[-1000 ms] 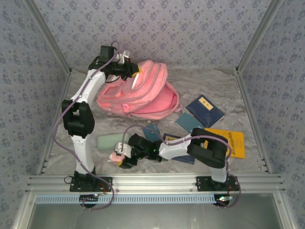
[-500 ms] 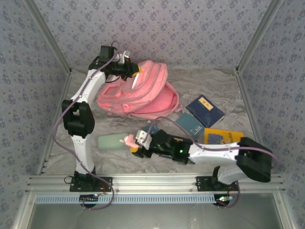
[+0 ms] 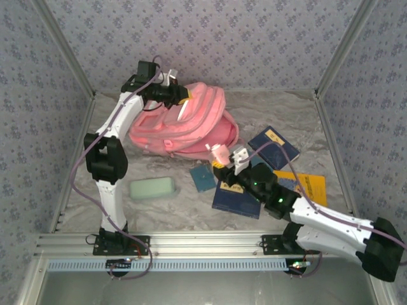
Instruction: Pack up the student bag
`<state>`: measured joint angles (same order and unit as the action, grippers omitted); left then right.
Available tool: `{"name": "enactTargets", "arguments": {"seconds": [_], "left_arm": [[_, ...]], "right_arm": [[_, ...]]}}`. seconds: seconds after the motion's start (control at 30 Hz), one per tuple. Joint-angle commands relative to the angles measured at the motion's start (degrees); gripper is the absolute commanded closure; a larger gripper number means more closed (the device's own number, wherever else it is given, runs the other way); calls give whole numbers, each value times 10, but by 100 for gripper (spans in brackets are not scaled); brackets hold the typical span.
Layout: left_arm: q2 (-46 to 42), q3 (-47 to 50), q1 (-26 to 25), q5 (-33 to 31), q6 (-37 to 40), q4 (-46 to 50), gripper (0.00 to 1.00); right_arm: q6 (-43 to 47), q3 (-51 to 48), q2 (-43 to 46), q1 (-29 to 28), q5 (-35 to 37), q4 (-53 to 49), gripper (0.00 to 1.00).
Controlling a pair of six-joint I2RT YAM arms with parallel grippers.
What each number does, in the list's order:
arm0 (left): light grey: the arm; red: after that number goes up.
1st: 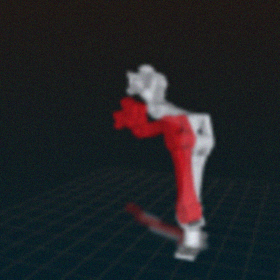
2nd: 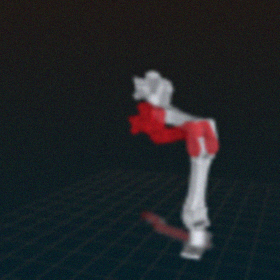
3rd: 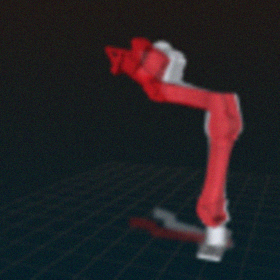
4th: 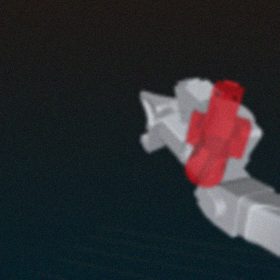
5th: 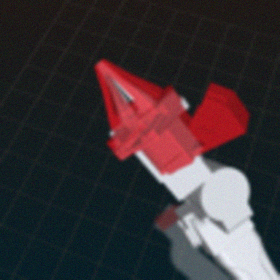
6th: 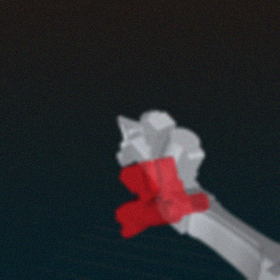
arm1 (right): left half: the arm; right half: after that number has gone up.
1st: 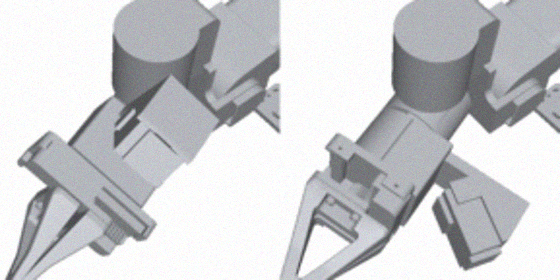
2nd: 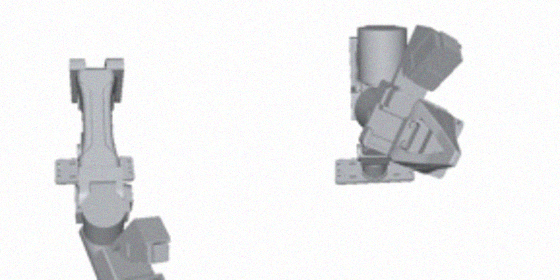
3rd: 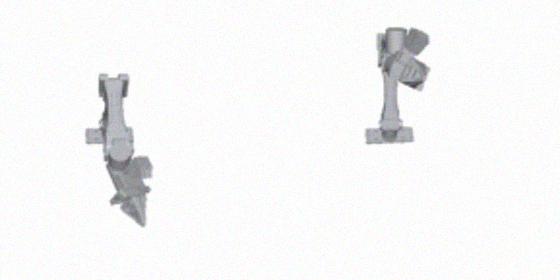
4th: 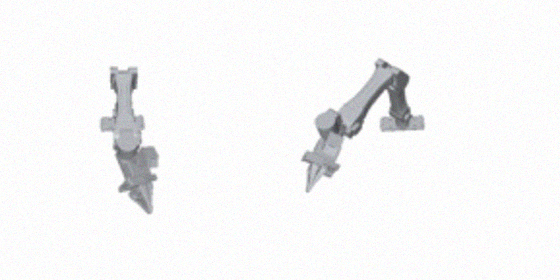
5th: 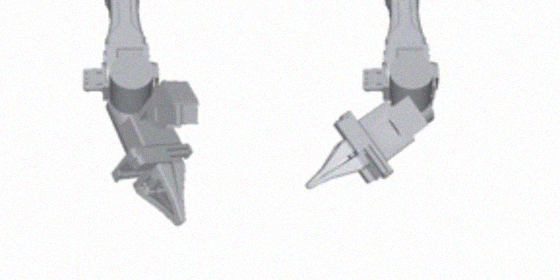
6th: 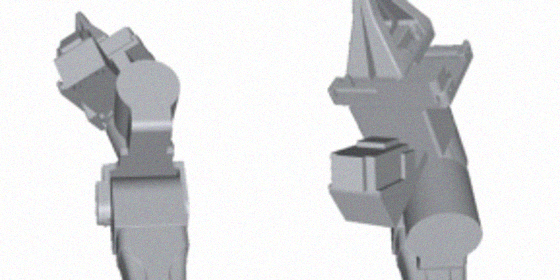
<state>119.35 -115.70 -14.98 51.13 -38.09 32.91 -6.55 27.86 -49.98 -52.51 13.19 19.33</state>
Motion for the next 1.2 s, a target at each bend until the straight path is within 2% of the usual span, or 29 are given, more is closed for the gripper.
{"name": "enactTargets", "arguments": {"seconds": [0.0,0.3,0.5,0.6,0.73,0.87,1.17], "left_arm": [[-38,-45,-10,7,36,2,100],[-64,-67,-19,-26,35,-5,100],[-42,-152,-34,-15,56,56,100],[-17,-217,-48,-7,92,130,100],[-30,-217,-57,-11,110,139,100],[-36,-237,-59,-1,94,120,100],[-85,-175,-75,41,114,103,100]], "right_arm": [[-27,0,31,25,19,-33,86],[-42,20,73,51,28,-96,88],[-54,24,101,95,4,-109,90],[-56,37,102,113,-3,-127,92],[-46,61,102,140,-21,-150,92],[-50,74,109,172,-46,-173,94],[-75,89,92,211,-99,-185,94]]}}
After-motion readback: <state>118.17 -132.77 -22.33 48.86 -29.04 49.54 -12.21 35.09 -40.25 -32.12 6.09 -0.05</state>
